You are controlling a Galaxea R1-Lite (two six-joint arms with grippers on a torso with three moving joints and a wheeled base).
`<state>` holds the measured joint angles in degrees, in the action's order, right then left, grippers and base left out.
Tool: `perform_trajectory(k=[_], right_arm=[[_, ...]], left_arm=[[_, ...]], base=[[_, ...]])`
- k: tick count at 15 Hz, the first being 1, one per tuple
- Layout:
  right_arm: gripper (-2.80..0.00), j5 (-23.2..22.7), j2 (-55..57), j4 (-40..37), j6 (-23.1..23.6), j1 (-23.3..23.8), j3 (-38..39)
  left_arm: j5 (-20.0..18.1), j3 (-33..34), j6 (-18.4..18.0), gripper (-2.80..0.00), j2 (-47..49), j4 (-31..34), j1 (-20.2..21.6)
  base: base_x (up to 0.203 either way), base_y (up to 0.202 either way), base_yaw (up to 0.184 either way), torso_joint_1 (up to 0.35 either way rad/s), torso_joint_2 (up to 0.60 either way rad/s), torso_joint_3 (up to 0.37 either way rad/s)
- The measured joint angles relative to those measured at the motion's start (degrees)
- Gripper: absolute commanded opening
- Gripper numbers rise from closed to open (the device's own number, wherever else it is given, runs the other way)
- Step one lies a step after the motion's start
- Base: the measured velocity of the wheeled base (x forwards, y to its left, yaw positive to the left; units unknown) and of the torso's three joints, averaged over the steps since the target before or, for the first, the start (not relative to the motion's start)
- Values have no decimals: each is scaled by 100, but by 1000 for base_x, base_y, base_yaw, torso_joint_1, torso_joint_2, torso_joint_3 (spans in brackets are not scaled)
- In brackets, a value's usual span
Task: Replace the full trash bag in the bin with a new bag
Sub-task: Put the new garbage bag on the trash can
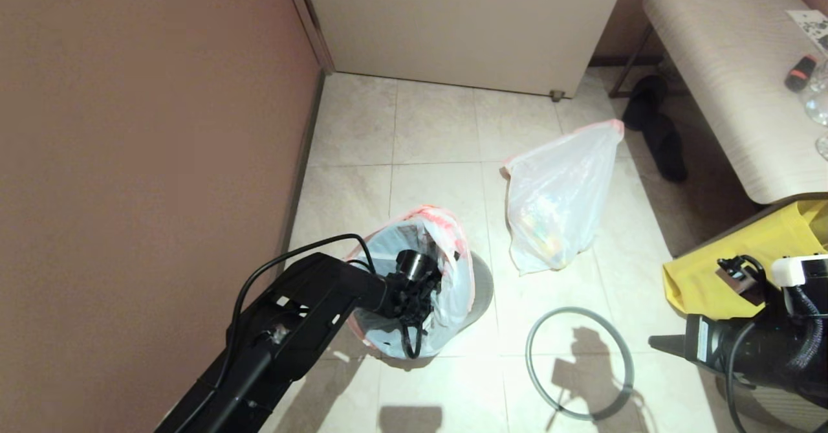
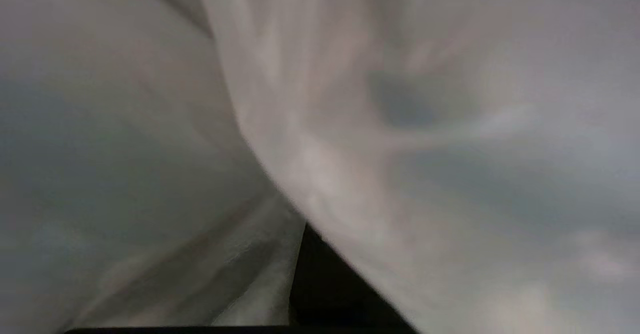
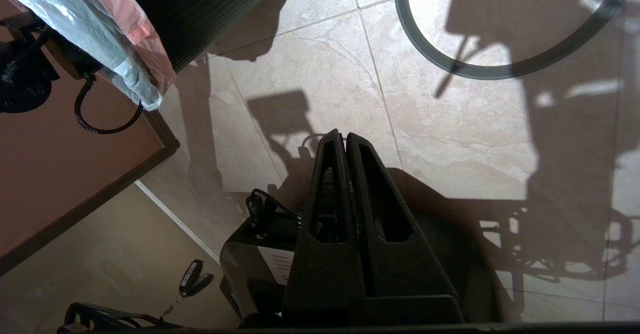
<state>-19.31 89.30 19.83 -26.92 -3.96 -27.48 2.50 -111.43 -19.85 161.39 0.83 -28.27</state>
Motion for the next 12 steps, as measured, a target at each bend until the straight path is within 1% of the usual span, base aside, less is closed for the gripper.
perform_trajectory(k=[2, 5, 7, 8, 9, 11, 12], right_arm=[[-280, 5, -24, -2, -1, 0, 15], [-280, 10, -148, 0, -1, -5, 22], [-280, 16, -241, -7, -1, -6, 24], [-280, 17, -287, -7, -1, -13, 24], [-280, 20, -321, -2, -5, -15, 20], [-280, 21, -349, -5, -6, -34, 15], [-280, 22, -346, 12, -2, -37, 11]], left_arm=[[35, 73, 145, -280, -89, -212, -43], [130, 149, 733, -280, -455, -295, -216], [191, 179, 1188, -280, -753, -368, -342], [220, 201, 1467, -280, -899, -501, -422], [216, 271, 1667, -280, -1039, -643, -483], [216, 608, 1849, -280, -1290, -798, -541], [218, 876, 2026, -280, -1428, -945, -563]], base=[[0, 0, 0, 0, 0, 0], [0, 0, 0, 0, 0, 0], [0, 0, 0, 0, 0, 0], [0, 0, 0, 0, 0, 0], [0, 0, 0, 0, 0, 0], [0, 0, 0, 0, 0, 0], [0, 0, 0, 0, 0, 0]])
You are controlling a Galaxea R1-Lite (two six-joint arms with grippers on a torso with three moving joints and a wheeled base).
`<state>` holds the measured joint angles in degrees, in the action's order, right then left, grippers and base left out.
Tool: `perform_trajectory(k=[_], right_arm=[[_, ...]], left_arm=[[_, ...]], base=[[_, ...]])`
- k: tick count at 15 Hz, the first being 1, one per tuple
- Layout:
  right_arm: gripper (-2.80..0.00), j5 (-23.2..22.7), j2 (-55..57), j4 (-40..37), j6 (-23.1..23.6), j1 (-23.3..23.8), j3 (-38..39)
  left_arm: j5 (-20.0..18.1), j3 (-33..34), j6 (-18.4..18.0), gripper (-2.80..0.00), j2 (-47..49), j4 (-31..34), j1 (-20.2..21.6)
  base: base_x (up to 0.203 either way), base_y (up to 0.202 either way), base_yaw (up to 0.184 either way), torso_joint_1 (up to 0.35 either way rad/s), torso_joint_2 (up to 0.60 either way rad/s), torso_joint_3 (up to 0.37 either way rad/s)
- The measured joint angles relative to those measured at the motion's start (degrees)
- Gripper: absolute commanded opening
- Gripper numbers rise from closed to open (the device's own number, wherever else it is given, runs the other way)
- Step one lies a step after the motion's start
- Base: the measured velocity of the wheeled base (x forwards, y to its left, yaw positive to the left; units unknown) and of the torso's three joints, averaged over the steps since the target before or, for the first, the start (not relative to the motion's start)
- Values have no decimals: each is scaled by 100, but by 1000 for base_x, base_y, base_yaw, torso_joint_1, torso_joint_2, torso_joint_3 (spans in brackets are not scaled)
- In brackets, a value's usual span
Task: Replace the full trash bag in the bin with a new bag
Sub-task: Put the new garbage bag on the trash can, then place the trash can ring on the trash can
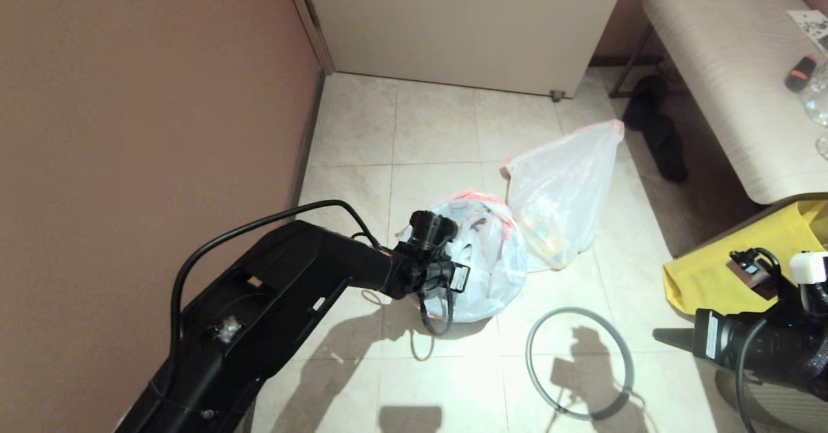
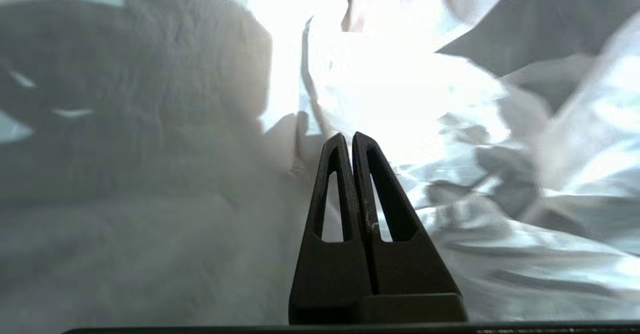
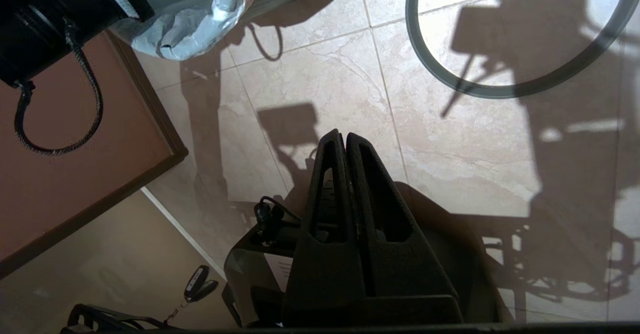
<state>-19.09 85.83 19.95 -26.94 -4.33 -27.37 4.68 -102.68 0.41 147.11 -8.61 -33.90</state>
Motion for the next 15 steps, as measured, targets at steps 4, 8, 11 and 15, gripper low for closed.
perform_trajectory(k=[4, 8, 11, 15], right_arm=[[-280, 111, 276, 649, 86, 65, -22], [-280, 434, 767, 1128, 620, 108, -59], [-280, 953, 1362, 1142, 1081, 159, -363], [-280, 1324, 2779, 1149, 1699, 651, -1263]], left_arm=[[126, 1523, 1010, -280, -707, -1052, 24], [217, 3317, 1736, -280, -2064, -1682, 133], [138, 5091, 2047, -280, -3127, -2006, 264], [79, 6739, 2406, -280, -3585, -3349, 329]], base=[[0, 0, 0, 0, 0, 0], [0, 0, 0, 0, 0, 0], [0, 0, 0, 0, 0, 0], [0, 0, 0, 0, 0, 0]])
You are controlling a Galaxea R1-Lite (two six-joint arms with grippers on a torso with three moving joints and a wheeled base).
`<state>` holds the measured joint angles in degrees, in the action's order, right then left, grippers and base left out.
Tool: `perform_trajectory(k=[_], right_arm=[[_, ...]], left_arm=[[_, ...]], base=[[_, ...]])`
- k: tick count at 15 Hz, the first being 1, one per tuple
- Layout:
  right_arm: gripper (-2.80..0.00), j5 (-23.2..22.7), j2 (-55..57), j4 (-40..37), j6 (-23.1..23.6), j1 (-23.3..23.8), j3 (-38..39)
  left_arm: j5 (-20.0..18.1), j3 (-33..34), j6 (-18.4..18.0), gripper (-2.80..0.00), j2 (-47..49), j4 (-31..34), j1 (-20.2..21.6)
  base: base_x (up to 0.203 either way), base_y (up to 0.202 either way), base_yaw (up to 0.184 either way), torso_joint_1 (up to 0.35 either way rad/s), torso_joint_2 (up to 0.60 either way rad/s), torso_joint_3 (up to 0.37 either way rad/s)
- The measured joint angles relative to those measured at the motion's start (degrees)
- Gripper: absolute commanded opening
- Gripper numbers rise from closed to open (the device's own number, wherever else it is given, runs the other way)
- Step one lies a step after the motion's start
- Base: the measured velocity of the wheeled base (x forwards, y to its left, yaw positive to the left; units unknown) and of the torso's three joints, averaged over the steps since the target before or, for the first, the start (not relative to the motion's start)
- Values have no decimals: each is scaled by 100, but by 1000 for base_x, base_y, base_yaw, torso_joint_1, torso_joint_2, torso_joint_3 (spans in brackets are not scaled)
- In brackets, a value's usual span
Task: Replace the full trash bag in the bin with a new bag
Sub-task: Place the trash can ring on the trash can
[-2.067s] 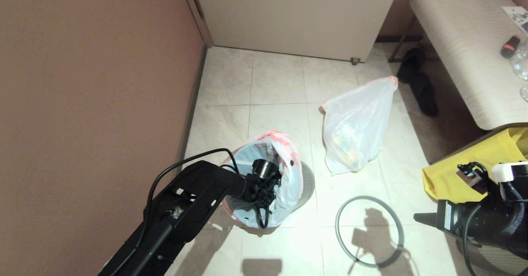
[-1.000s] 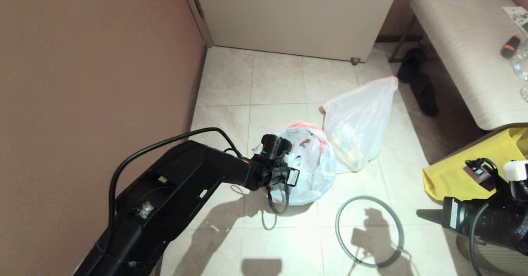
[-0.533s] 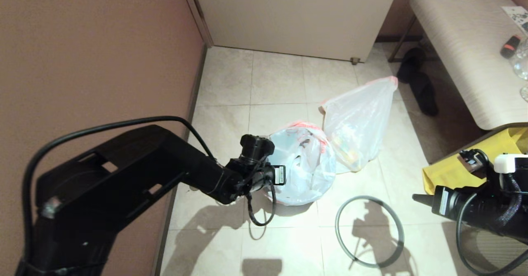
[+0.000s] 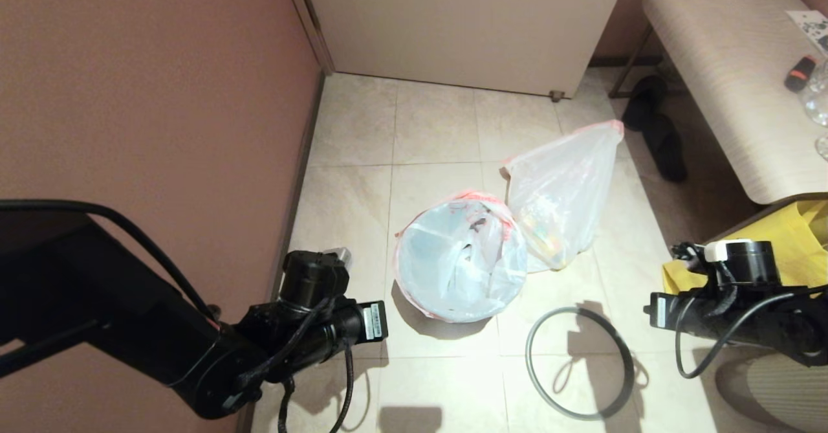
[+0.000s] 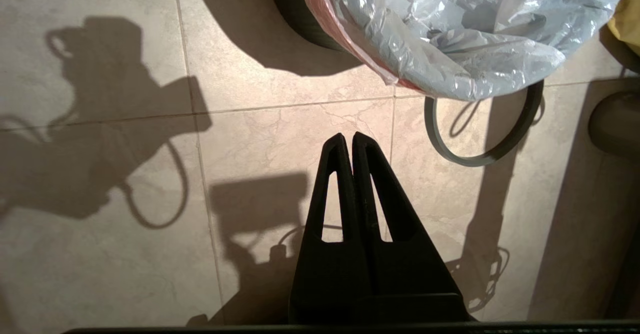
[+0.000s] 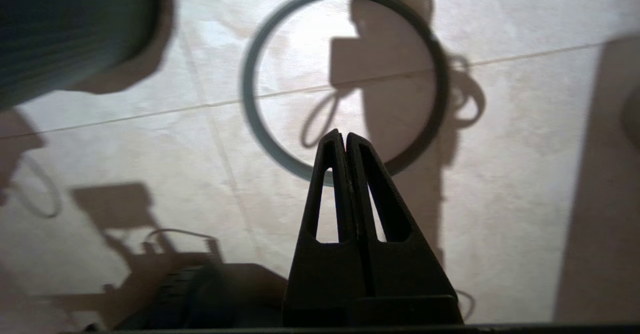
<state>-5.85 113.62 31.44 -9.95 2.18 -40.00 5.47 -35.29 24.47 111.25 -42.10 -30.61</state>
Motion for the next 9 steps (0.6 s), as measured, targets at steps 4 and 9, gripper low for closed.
perform_trajectory(k=[4, 9], right_arm=[[-280, 97, 1624, 34, 1071, 624, -879], [-280, 4, 2947, 35, 2563, 897, -1802]], left_arm=[[-67, 527, -359, -280, 784, -1421, 11], [-84, 817, -954, -280, 1812, -3047, -50]], base=[[0, 0, 0, 0, 0, 0], [0, 0, 0, 0, 0, 0]])
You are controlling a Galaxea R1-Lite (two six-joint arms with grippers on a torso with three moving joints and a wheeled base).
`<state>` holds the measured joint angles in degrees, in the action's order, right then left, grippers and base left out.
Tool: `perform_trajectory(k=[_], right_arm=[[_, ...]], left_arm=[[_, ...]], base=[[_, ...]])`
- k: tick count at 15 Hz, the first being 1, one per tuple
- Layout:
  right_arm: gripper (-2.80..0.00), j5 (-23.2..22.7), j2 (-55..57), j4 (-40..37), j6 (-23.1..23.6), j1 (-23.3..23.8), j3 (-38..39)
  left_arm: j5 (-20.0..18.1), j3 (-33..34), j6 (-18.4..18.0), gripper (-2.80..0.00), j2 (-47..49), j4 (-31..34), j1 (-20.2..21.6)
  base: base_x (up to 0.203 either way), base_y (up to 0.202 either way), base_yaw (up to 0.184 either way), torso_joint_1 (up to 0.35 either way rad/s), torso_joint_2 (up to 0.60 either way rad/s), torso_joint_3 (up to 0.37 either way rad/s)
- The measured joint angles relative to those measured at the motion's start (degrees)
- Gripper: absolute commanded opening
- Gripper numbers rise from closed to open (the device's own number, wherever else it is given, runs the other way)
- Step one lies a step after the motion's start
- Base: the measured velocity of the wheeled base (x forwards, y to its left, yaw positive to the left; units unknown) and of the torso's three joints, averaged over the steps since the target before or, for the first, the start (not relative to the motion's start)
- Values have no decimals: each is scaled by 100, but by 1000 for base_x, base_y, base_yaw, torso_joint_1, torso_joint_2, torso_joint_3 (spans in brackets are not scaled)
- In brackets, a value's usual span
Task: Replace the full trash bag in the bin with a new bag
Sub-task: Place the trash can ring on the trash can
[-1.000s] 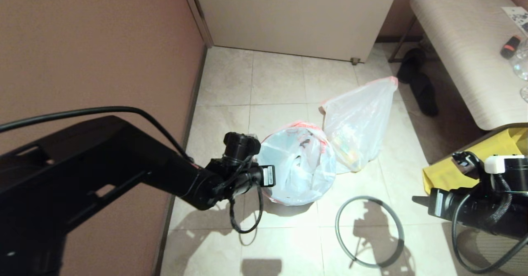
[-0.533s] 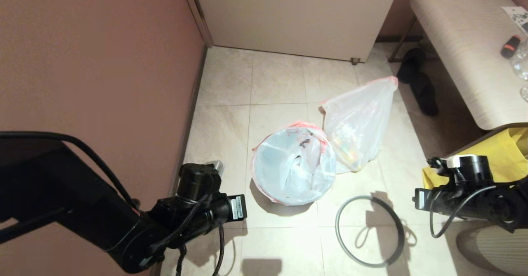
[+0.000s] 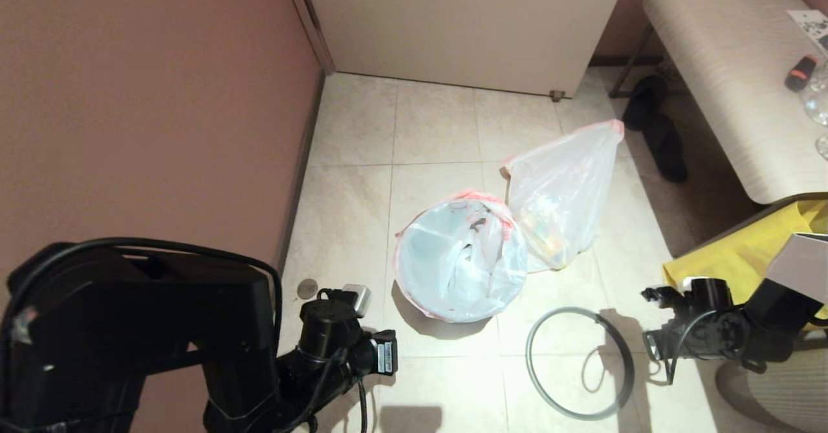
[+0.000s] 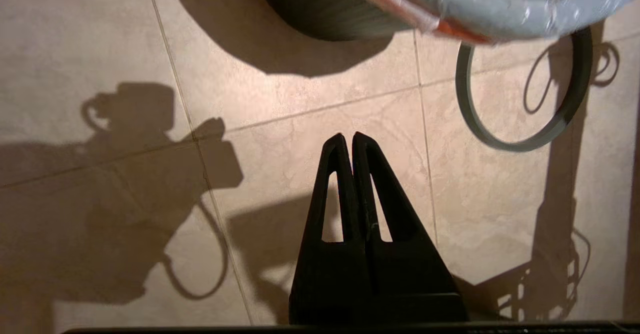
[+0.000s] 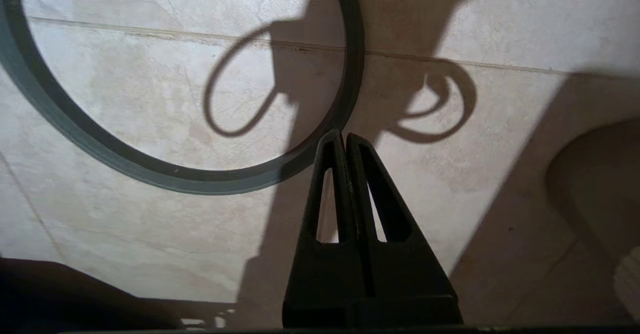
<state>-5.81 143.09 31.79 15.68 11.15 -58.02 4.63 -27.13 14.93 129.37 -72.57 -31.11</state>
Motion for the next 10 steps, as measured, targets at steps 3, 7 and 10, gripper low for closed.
perform_trajectory(k=[3, 7, 10], right_arm=[[-280, 3, 518, -334, 265, -97, -635], [-280, 9, 1133, -1196, 574, -352, -1593], [-280, 34, 1457, -1710, 771, -383, -2292]], left_arm=[[5, 1, -8, -280, 160, -2, -26], [7, -13, -17, -280, 228, 6, -110], [6, -5, -19, -280, 243, 2, -137]], base=[[0, 0, 0, 0, 0, 0], [0, 0, 0, 0, 0, 0], [0, 0, 0, 0, 0, 0]])
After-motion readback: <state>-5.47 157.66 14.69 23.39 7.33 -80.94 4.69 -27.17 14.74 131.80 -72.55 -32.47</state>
